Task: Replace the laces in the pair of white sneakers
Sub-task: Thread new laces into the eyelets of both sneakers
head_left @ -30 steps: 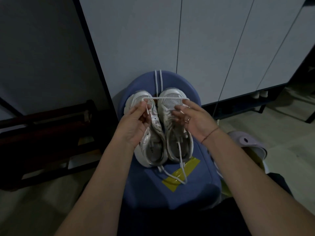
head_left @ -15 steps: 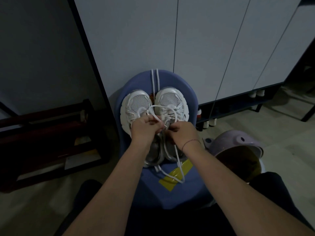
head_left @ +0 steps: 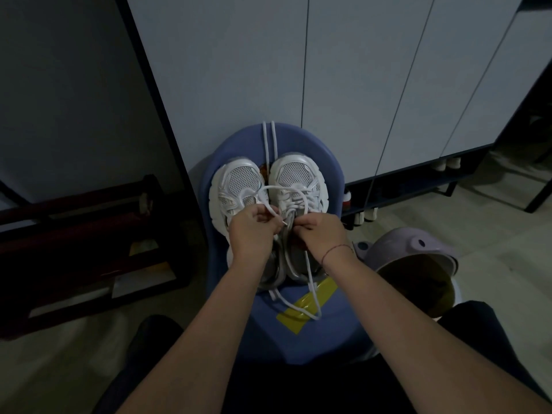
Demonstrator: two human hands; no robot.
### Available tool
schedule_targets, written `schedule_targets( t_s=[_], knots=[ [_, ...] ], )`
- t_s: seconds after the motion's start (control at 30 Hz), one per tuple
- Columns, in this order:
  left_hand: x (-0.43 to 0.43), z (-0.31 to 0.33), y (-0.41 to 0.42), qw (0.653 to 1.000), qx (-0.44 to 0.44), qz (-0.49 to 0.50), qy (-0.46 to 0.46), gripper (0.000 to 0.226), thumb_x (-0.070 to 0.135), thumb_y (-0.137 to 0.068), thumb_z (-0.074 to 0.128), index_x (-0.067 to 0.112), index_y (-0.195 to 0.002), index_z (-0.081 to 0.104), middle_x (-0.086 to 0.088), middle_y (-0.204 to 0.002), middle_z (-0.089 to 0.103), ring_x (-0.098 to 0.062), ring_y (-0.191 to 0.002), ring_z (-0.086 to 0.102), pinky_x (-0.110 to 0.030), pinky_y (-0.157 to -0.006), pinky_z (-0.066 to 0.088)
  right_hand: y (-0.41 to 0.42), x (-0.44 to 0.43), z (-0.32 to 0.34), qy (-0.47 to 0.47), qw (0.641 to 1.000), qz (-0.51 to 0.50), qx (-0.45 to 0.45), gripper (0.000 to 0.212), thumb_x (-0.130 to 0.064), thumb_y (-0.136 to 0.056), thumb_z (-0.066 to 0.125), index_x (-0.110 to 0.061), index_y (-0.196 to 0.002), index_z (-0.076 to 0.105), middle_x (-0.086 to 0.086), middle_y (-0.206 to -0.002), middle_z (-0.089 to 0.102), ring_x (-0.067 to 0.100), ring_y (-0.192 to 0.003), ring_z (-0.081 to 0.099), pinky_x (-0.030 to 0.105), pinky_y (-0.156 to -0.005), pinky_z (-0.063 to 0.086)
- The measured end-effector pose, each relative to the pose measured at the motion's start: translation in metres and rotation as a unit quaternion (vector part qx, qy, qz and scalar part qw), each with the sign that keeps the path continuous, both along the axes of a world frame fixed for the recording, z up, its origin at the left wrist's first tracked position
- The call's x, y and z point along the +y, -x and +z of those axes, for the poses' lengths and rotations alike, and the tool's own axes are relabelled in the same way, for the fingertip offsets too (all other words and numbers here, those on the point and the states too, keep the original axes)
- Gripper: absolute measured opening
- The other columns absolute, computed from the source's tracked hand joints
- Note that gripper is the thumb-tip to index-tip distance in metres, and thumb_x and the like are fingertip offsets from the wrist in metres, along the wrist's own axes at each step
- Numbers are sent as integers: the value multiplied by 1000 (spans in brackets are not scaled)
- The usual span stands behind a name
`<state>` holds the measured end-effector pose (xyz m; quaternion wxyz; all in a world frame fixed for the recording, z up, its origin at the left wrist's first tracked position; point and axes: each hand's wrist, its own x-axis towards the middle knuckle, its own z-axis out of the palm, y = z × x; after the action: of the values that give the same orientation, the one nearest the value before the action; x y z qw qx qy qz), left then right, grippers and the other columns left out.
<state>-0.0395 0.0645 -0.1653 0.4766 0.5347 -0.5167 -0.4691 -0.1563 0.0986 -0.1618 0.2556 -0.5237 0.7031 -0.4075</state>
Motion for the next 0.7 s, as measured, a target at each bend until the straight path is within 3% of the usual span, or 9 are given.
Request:
schedule_targets(
  t_s=[0.23,0.4,0.5,0.57,0.7],
  knots=[
    [0,-5,2,999,-38,19,25,29,-2,-79,73,25,-73,64,-5,-75,71,-23,-77,70,-41,-81,59,2,1,-1,-6,999,6,-40,18,-3,-86,60,-6,-97,75,14,-91,72,29,-88,67,45,-86,53],
    [8,-5,6,995,-64,42,58,29,-2,-79,73,24,-71,61,2,-71,68,-16,-71,66,-32,-75,57,3,3,0,-11,997,6,-81,19,-2,-86,61,-3,-100,73,13,-92,72,27,-89,67,43,-88,53],
    [8,-7,6,992,-98,32,69,24,3,-78,77,22,-71,63,7,-68,65,-11,-68,64,-23,-69,52,4,3,0,-11,996,10,-91,19,-1,-86,60,-4,-99,73,10,-89,71,21,-83,67,31,-83,55],
    [5,-7,4,992,-113,13,61,22,6,-77,78,23,-71,65,5,-69,67,-15,-71,67,-28,-72,54,4,5,1,-14,995,12,-102,19,0,-87,60,-5,-100,73,8,-87,70,14,-77,63,18,-72,54],
    [1,-2,-2,998,-51,-36,-3,23,4,-87,69,20,-72,65,-4,-71,69,-21,-70,68,-35,-74,59,6,5,3,-30,988,24,-150,21,2,-89,56,-2,-103,71,10,-85,68,15,-70,63,19,-70,54]
  ],
)
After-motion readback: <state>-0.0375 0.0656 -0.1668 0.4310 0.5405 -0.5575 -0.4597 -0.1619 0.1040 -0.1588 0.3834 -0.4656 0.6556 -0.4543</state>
